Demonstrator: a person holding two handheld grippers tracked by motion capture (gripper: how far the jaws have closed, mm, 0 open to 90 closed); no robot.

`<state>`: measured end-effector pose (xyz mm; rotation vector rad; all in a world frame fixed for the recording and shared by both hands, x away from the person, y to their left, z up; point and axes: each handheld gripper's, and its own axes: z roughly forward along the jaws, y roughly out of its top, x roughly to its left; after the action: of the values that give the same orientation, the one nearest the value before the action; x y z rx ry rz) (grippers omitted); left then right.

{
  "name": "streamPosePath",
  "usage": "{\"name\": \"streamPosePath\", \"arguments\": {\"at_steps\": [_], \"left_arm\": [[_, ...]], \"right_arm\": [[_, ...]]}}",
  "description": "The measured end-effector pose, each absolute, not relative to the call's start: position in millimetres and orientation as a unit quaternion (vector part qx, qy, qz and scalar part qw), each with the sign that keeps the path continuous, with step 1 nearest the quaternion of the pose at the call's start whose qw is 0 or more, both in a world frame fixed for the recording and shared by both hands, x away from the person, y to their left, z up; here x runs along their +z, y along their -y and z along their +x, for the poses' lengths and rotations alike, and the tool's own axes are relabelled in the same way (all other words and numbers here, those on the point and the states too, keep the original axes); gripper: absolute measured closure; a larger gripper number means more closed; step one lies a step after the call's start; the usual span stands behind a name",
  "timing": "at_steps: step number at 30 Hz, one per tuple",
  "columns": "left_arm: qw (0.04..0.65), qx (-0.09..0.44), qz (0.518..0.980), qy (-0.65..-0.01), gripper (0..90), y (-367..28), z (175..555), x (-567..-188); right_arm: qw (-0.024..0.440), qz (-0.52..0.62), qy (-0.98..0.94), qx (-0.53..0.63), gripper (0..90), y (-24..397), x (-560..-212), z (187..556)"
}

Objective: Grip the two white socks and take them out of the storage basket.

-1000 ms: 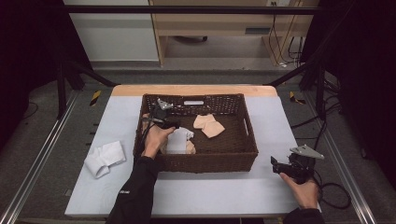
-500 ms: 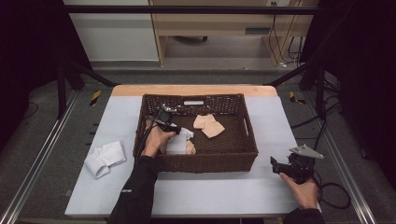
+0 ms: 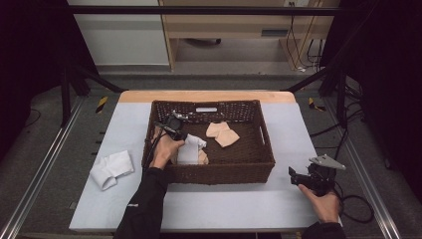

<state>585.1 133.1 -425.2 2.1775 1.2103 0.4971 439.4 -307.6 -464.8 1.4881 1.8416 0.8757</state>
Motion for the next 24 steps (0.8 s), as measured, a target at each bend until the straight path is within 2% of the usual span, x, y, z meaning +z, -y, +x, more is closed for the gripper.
{"name": "streamPosePath", "arguments": {"at_steps": [12,17,24], "left_arm": [[0.447,0.23,0.756,-0.419,87.9,-138,561,-382],[0.496,0.255,0.727,-0.4,87.9,-145,543,-354],[0.539,0.264,0.702,-0.383,88.0,-152,521,-322]], "right_arm": [[0.306,0.562,-0.693,0.331,7.0,308,-464,439],[0.306,0.563,-0.692,0.332,7.0,308,-464,439],[0.308,0.563,-0.692,0.332,7.0,309,-464,439]]}}
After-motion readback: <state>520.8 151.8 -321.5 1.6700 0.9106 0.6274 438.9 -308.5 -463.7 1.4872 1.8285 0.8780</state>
